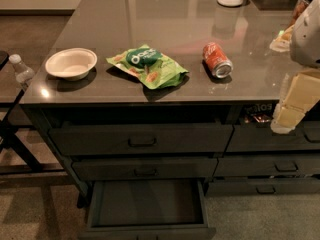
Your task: Close bottom drawer
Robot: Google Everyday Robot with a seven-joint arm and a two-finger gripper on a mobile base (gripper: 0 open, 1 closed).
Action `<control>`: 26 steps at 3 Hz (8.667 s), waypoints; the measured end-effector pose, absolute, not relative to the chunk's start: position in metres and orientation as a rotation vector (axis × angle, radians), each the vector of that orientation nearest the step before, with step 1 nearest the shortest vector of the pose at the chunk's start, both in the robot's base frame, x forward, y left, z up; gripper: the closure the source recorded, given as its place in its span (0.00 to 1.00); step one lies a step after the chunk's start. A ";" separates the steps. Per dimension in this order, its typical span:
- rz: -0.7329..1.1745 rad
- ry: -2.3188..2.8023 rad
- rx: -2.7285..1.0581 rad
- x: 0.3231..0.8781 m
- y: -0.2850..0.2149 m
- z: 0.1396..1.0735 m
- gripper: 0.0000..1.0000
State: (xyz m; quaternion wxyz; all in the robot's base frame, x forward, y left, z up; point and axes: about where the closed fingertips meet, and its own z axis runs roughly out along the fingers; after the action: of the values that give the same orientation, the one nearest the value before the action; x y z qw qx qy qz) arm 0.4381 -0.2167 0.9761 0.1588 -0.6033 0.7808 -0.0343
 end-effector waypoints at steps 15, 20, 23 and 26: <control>0.445 2.775 -1.649 0.295 -0.222 0.601 1.00; 0.847 3.012 -1.546 0.231 -0.216 0.427 1.00; 1.042 2.949 -1.552 0.222 -0.166 0.329 1.00; 1.181 2.886 -1.308 0.265 -0.152 0.240 1.00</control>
Offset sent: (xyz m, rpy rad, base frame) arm 0.0000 0.0000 0.0000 0.0000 0.0000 0.0000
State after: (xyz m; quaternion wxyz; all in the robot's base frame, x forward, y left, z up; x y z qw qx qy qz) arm 0.2653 -0.1520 0.2400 -0.1196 -0.3841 0.8473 0.3467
